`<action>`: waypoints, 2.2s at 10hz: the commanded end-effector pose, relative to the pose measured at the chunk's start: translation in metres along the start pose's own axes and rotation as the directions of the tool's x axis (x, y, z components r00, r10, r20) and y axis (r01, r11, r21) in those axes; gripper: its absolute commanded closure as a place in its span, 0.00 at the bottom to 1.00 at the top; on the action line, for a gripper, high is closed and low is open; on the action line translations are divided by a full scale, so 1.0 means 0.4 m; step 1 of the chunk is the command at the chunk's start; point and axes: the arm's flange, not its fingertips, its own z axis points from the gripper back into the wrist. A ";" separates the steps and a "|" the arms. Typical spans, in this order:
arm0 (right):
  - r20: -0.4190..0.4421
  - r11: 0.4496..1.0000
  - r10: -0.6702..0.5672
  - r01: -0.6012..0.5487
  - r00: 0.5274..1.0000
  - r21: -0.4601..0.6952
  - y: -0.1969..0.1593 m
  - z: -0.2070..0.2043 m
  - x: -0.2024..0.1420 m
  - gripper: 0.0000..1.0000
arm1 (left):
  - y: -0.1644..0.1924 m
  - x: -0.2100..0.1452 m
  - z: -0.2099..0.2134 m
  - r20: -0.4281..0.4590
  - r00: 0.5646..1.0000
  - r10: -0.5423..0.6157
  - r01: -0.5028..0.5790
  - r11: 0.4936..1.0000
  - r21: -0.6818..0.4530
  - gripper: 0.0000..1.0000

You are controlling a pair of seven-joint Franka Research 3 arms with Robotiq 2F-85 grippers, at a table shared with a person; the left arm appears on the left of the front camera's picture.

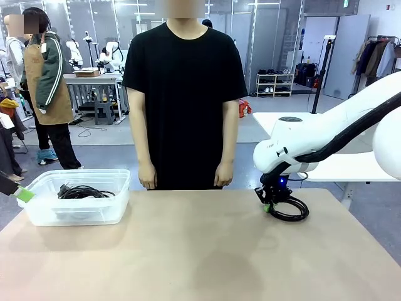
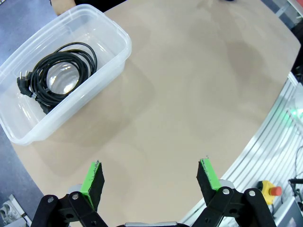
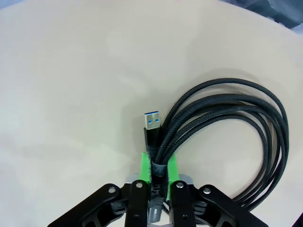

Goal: Organize and store the cables.
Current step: Place the USB Extension Cable into the Organizing box.

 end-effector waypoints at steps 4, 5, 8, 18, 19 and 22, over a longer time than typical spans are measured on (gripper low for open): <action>0.071 0.999 -0.009 0.011 0.997 -0.035 0.038 0.136 -0.024 1.00 | -0.007 0.002 0.000 0.003 1.000 0.016 -0.016 1.000 0.018 0.00; 0.075 1.000 0.015 -0.014 0.997 -0.022 0.063 0.182 -0.042 1.00 | -0.007 0.002 0.000 0.003 1.000 0.016 -0.016 1.000 0.018 0.00; 0.059 0.999 -0.012 0.014 0.998 -0.037 0.181 0.254 -0.101 1.00 | -0.007 0.002 0.000 0.003 1.000 0.016 -0.016 1.000 0.018 0.00; 0.123 0.998 0.063 -0.066 0.990 0.022 0.334 0.264 -0.184 1.00 | -0.007 0.002 0.000 0.003 1.000 0.016 -0.016 1.000 0.018 0.00; 0.123 0.998 0.063 -0.066 0.990 0.022 0.334 0.264 -0.184 1.00 | -0.007 0.002 0.000 0.003 1.000 0.016 -0.016 1.000 0.018 0.00; 0.123 0.998 0.063 -0.066 0.990 0.022 0.332 0.261 -0.188 0.87 | -0.007 0.002 0.000 0.003 1.000 0.016 -0.016 1.000 0.018 0.00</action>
